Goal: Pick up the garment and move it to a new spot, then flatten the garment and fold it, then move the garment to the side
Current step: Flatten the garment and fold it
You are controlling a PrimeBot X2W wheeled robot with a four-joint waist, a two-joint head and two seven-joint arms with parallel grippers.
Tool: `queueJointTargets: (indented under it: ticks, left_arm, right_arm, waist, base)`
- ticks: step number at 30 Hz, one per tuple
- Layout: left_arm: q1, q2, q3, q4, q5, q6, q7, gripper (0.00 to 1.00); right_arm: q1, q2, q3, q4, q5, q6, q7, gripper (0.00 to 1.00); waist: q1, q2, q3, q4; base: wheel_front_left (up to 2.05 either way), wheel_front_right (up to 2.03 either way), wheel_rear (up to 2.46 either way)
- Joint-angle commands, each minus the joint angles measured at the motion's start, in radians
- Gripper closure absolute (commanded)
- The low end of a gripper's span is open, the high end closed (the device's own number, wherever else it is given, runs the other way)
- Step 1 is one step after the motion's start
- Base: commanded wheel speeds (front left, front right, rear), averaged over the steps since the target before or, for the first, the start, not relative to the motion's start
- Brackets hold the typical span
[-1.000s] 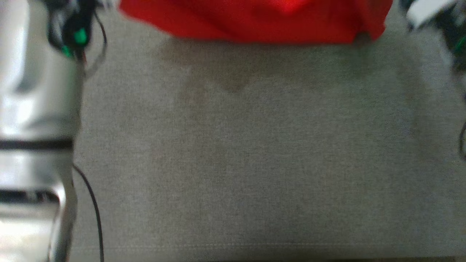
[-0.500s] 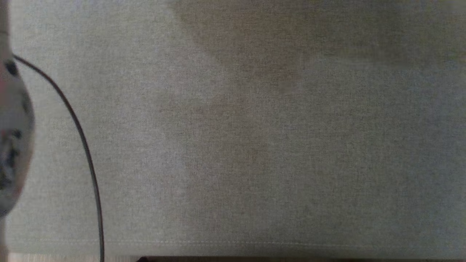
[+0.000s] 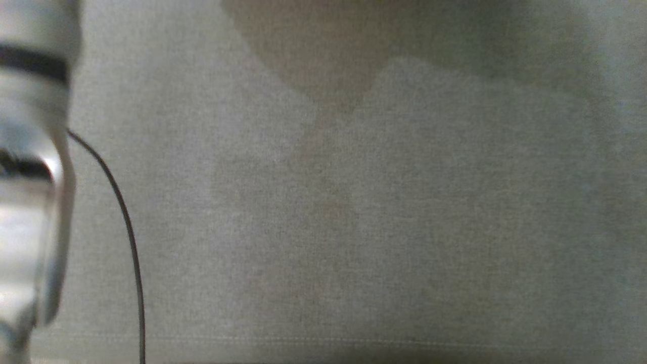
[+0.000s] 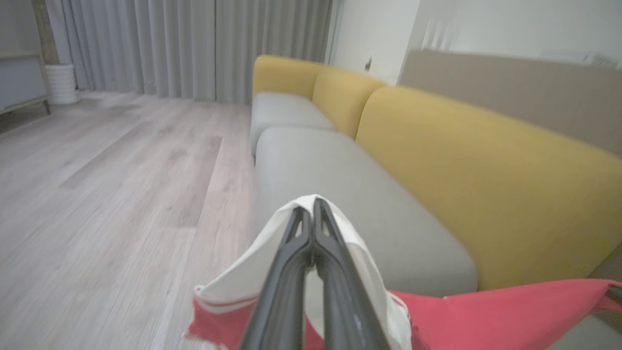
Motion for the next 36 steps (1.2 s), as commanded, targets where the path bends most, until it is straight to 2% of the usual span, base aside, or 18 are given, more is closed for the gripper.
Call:
queueJointTargets:
  ticks: [1,5,10,17,22,24,25,31,36]
  left_arm:
    - [0.010,0.077,-0.023,-0.051,-0.013,-0.006,0.021,1.00]
    - [0.205,0.170,-0.145,-0.156,-0.123,-0.006,0.155,1.00]
    - [0.449,0.350,-0.275,-0.318,-0.298,-0.006,0.423,1.00]
    - [0.705,0.584,-0.378,-0.590,-0.483,-0.006,0.745,1.00]
    - [0.862,0.731,-0.417,-0.813,-0.600,0.003,0.929,1.00]
    - [0.915,0.782,-0.422,-0.907,-0.645,0.025,0.981,1.00]
    - [0.915,0.782,-0.422,-0.907,-0.645,0.025,0.981,1.00]
    - [1.023,0.906,-0.427,-1.149,-0.747,0.104,1.072,1.00]
    - [1.060,0.969,-0.423,-1.259,-0.799,0.139,1.112,1.00]
  right_arm:
    - [0.029,-0.012,0.001,-0.038,0.026,-0.001,0.013,1.00]
    - [0.202,-0.037,0.066,-0.105,0.115,-0.001,0.087,1.00]
    - [0.386,-0.074,0.143,-0.179,0.177,-0.001,0.165,1.00]
    - [0.569,-0.164,0.242,-0.259,0.200,-0.001,0.270,1.00]
    - [0.652,-0.239,0.297,-0.319,0.200,-0.001,0.331,1.00]
    - [0.683,-0.271,0.318,-0.346,0.204,-0.001,0.356,1.00]
    - [0.683,-0.271,0.318,-0.346,0.204,-0.001,0.356,1.00]
    - [0.756,-0.364,0.373,-0.432,0.221,-0.001,0.459,1.00]
    - [0.766,-0.402,0.390,-0.474,0.245,-0.001,0.542,1.00]
  waist:
    - [0.0000,0.0000,-0.054,-0.004]
    - [0.0000,0.0000,-0.151,-0.015]
    - [0.0000,0.0000,-0.275,-0.035]
    - [0.0000,0.0000,-0.390,-0.045]
    - [0.0000,0.0000,-0.420,-0.056]
    - [0.0000,0.0000,-0.424,-0.061]
    - [0.0000,0.0000,-0.424,-0.061]
    - [0.0000,0.0000,-0.423,-0.075]
    - [0.0000,0.0000,-0.414,-0.087]
  base:
    - [0.00,0.00,0.00]
    - [0.00,0.00,0.00]
    - [0.00,0.00,0.00]
    - [0.00,0.00,0.00]
    - [0.00,0.00,0.00]
    - [0.00,0.00,0.00]
    - [0.00,0.00,0.00]
    - [0.00,0.00,0.00]
    - [0.00,0.00,0.00]
